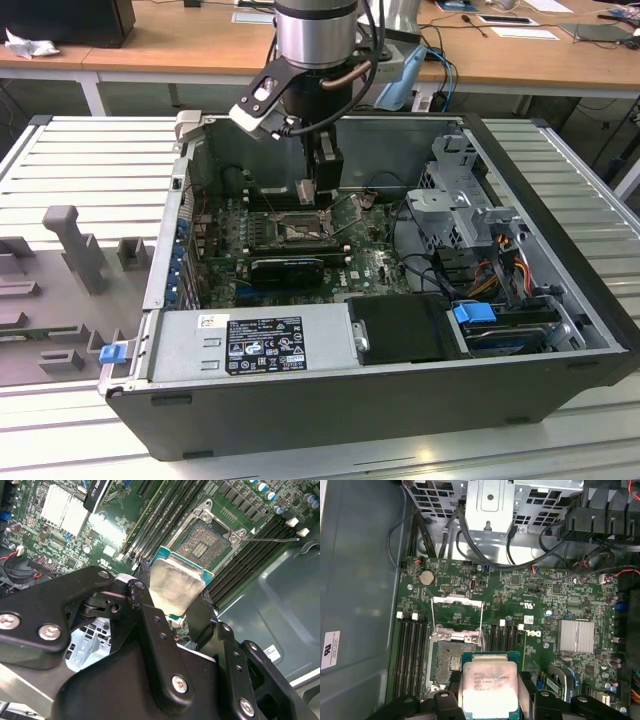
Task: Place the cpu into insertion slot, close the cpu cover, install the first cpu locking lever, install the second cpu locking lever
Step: 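Place the cpu into insertion slot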
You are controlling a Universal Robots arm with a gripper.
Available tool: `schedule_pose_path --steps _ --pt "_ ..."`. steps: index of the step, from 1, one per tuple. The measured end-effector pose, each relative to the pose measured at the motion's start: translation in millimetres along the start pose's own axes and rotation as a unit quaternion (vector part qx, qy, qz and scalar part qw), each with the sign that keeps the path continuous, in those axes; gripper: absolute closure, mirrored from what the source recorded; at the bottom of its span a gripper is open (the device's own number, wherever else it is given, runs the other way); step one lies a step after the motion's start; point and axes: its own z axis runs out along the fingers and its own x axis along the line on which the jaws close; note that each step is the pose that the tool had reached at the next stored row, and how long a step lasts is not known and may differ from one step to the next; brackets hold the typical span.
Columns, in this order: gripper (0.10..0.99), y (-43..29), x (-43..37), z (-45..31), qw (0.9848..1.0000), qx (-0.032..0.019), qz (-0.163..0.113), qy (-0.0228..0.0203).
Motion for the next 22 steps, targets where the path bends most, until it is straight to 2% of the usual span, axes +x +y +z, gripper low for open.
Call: schedule_pose_path --steps 2,8,11,14,19,22 --pt "0.557 -1.2 -0.2 11.6 1.0 0.0011 0.0 0.0001" --pt "0.557 -2.6 -0.3 28.0 1.0 0.0014 0.0 0.0001" --pt "0.557 -3.0 0.4 33.4 1.0 0.0013 0.005 -0.0003" --pt "0.557 -3.7 0.6 38.0 0.9998 0.001 0.022 -0.0018" --pt "0.557 -7.3 3.5 47.8 0.9997 0.001 0.025 -0.002" --pt "0.557 -7.4 5.2 49.8 0.9996 0.0011 0.028 -0.0023"
